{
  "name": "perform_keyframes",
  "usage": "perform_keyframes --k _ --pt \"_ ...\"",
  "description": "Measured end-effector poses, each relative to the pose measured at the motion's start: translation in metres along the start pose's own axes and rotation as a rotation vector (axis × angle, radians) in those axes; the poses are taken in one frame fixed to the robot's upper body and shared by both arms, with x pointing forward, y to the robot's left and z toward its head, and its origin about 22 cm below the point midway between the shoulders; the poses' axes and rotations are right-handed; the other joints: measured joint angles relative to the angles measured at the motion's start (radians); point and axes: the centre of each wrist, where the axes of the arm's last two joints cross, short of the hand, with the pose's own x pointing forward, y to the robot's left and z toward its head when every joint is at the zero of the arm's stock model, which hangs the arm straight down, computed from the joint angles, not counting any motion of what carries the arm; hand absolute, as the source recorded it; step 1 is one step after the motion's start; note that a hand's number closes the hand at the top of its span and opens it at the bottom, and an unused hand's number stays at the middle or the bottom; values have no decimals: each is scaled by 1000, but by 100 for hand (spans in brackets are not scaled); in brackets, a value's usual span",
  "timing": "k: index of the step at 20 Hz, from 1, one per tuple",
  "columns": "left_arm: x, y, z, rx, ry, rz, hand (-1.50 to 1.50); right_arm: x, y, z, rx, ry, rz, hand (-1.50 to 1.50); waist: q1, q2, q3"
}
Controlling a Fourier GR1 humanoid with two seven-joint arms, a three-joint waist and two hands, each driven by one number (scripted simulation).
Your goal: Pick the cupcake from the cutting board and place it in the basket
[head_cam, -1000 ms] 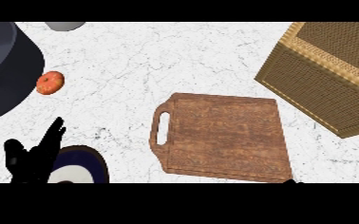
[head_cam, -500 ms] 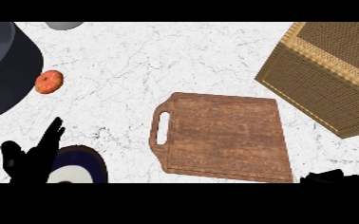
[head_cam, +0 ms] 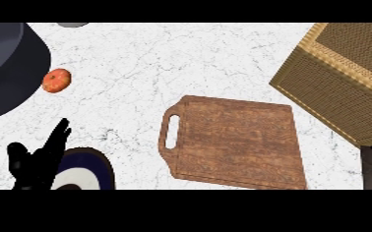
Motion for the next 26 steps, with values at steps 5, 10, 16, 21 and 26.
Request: perform_keyframes --k 5,10,16,21,26 --pt "3 -6 -5 -22 -10 -10 0 -5 -71 -11 -46 60 10 150 25 1 -1" --pt "9 -13 -12 -46 -12 -19 0 -6 -138 -8 -70 94 34 150 58 4 -1" --pt "14 -26 -20 -90 -24 -39 0 -24 -178 4 -82 129 27 150 105 10 0" --pt "20 -31 -25 -120 -39 -46 0 -49 -180 9 -91 191 -51 150 136 15 -1" --pt "20 -35 -28 -124 -36 -50 0 -76 -179 12 -99 224 -146 150 146 15 1"
